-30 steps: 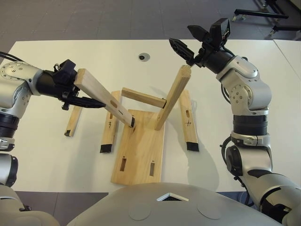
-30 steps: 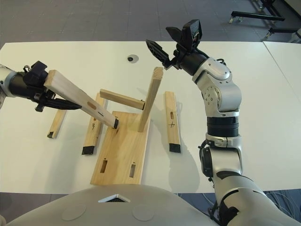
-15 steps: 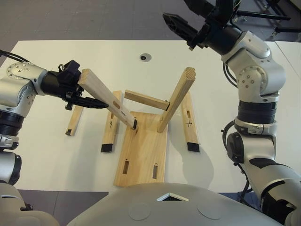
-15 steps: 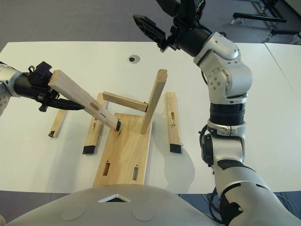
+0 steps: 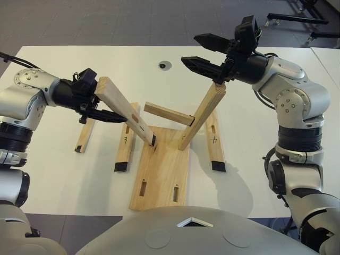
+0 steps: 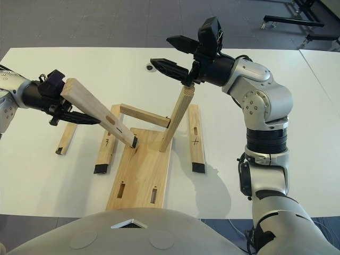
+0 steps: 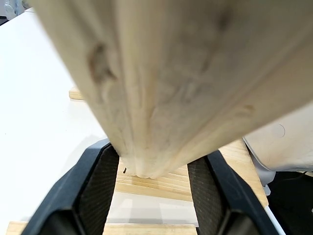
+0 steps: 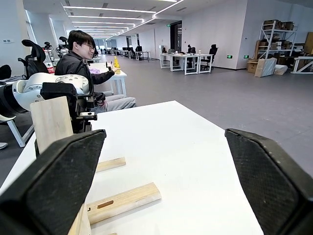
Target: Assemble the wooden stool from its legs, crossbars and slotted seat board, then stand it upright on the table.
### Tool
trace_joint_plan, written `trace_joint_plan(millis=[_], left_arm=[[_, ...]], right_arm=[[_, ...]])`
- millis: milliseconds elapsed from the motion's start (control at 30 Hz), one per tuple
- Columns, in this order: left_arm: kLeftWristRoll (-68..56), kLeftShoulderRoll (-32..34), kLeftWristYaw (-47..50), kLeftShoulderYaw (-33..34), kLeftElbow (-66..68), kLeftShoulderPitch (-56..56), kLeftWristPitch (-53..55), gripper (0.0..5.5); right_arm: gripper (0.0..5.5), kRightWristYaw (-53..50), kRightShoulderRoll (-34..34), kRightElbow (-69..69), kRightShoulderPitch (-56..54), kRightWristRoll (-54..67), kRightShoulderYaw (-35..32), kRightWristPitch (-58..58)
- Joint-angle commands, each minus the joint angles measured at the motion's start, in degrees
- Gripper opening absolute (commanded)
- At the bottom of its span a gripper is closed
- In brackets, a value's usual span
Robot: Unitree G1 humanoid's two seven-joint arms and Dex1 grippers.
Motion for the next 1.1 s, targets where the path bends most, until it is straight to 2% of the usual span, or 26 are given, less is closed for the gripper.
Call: trace_joint_plan(millis=[33,467,833,1100], left_arm=[[7.8,-3.2,0.2,-4.4,2.3,3.5,2.9,2.07],[10.1,-11.1,4.8,-1.6,3.5,3.4,1.5,2.04],[9.2,-11.0,7.1,7.1,3.2,12.9,0.2,2.04],[9.4,-13.3,8.6,10.1,7.0,15.5,-1.1,2.04]], right_arm=[[4.49,1.2,-0.9,0.9,1.1,-1.3,2.0,0.1],[4.49,8.4,-4.2,3.4,-2.3,-1.5,6.5,0.7],[4.49,11.7,-6.0,5.3,-5.0,-2.0,8.6,1.2],[4.49,14.1,-6.3,6.6,-7.0,-2.5,9.9,1.4]])
